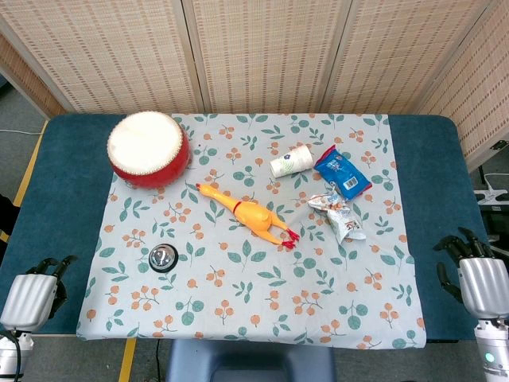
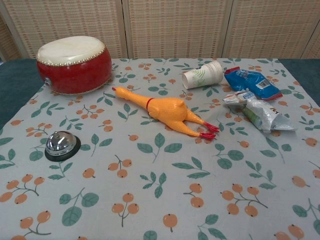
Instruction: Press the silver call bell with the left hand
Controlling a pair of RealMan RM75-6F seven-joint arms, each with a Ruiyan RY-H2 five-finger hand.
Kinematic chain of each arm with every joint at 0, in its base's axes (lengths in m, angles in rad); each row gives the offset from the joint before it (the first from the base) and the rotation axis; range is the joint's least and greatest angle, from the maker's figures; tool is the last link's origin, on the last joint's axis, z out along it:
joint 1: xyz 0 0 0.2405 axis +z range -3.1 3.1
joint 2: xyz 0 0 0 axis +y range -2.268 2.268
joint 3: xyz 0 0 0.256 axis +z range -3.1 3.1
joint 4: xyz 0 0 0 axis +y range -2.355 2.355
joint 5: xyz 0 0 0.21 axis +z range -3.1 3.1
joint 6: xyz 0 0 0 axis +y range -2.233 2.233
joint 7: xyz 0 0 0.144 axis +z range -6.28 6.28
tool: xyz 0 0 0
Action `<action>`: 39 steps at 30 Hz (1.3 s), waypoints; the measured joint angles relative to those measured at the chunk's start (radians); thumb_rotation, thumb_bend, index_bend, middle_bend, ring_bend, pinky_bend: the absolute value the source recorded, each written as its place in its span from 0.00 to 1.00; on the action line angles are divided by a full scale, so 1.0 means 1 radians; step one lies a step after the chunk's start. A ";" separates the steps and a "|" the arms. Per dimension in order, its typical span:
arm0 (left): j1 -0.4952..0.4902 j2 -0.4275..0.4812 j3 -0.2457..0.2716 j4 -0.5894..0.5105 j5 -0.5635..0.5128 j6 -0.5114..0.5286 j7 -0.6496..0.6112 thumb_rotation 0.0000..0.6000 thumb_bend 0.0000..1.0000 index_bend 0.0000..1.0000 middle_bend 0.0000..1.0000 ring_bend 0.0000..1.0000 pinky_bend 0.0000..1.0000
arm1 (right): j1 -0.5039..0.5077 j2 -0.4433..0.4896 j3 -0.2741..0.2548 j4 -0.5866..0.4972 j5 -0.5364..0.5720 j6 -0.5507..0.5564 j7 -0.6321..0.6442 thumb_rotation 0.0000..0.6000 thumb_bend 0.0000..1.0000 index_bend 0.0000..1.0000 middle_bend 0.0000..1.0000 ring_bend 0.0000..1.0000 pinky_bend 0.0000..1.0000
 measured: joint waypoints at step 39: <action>-0.189 -0.103 0.005 0.137 0.031 -0.282 0.005 1.00 1.00 0.00 0.00 0.00 0.20 | 0.009 0.054 -0.022 -0.025 -0.017 -0.043 0.065 1.00 0.91 0.24 0.26 0.11 0.21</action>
